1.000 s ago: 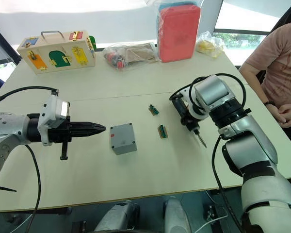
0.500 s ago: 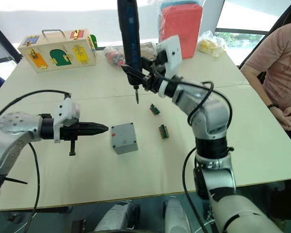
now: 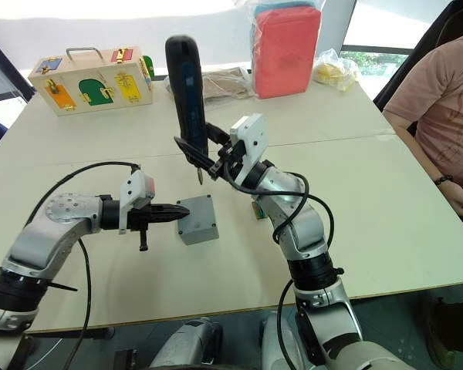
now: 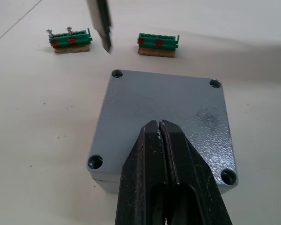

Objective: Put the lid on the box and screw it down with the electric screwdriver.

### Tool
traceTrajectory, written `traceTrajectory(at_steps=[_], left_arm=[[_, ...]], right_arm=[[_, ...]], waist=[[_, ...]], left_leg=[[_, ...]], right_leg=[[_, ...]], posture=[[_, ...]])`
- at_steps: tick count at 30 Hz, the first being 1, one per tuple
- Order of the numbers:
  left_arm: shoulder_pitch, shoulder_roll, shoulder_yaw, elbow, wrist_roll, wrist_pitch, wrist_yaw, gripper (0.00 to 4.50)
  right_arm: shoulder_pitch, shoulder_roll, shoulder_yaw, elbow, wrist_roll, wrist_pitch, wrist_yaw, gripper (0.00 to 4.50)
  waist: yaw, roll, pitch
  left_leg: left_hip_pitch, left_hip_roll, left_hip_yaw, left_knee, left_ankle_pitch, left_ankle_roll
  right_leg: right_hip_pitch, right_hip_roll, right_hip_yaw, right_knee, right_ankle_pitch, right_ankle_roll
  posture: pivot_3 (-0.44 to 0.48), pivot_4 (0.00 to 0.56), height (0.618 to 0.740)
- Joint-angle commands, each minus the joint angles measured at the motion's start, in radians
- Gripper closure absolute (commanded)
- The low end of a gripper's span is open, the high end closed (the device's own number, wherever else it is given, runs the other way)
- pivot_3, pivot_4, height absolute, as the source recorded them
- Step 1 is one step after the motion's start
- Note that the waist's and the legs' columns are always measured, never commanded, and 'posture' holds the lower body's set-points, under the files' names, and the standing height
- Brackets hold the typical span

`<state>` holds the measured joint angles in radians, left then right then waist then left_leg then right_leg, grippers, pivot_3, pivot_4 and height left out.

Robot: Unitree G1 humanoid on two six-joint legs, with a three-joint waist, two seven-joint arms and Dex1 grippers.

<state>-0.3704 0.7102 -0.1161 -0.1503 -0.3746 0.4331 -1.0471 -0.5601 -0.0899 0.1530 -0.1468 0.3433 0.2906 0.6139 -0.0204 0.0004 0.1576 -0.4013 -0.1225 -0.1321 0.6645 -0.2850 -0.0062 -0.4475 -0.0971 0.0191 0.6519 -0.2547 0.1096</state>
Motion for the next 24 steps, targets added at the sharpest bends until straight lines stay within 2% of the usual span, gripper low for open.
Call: traceTrajectory(at_steps=[1, 6, 24], left_arm=[[-0.009, -0.007, -0.016, 0.016, 0.033, -0.016, 0.004, 4.5], [-0.008, -0.013, -0.016, 0.014, 0.03, -0.005, 0.005, 4.5], [-0.012, -0.002, -0.018, 0.016, 0.033, 0.007, -0.019, 4.5]], right_arm=[[-0.003, 0.013, -0.001, -0.016, -0.001, -0.058, 0.001, 2.59], [0.027, 0.013, 0.013, 0.012, -0.024, -0.096, 0.005, 2.59], [0.038, -0.002, 0.019, 0.078, -0.057, -0.171, 0.021, 2.59]], waist=[[0.0, 0.0, 0.0], [0.003, 0.0, 0.0], [0.002, 0.0, 0.0]], left_leg=[[0.0, 0.0, 0.0, 0.0, 0.0, 0.0], [0.006, 0.0, 0.0, -0.001, 0.0, 0.0], [0.008, 0.0, 0.0, -0.002, 0.0, 0.0]], right_leg=[[0.0, 0.0, 0.0, 0.0, 0.0, 0.0], [0.005, 0.0, 0.0, -0.001, 0.0, 0.0], [0.007, 0.0, 0.0, 0.0, 0.0, 0.0]], posture=[[0.0, 0.15, 0.74], [0.0, 0.15, 0.74], [0.0, 0.15, 0.74]])
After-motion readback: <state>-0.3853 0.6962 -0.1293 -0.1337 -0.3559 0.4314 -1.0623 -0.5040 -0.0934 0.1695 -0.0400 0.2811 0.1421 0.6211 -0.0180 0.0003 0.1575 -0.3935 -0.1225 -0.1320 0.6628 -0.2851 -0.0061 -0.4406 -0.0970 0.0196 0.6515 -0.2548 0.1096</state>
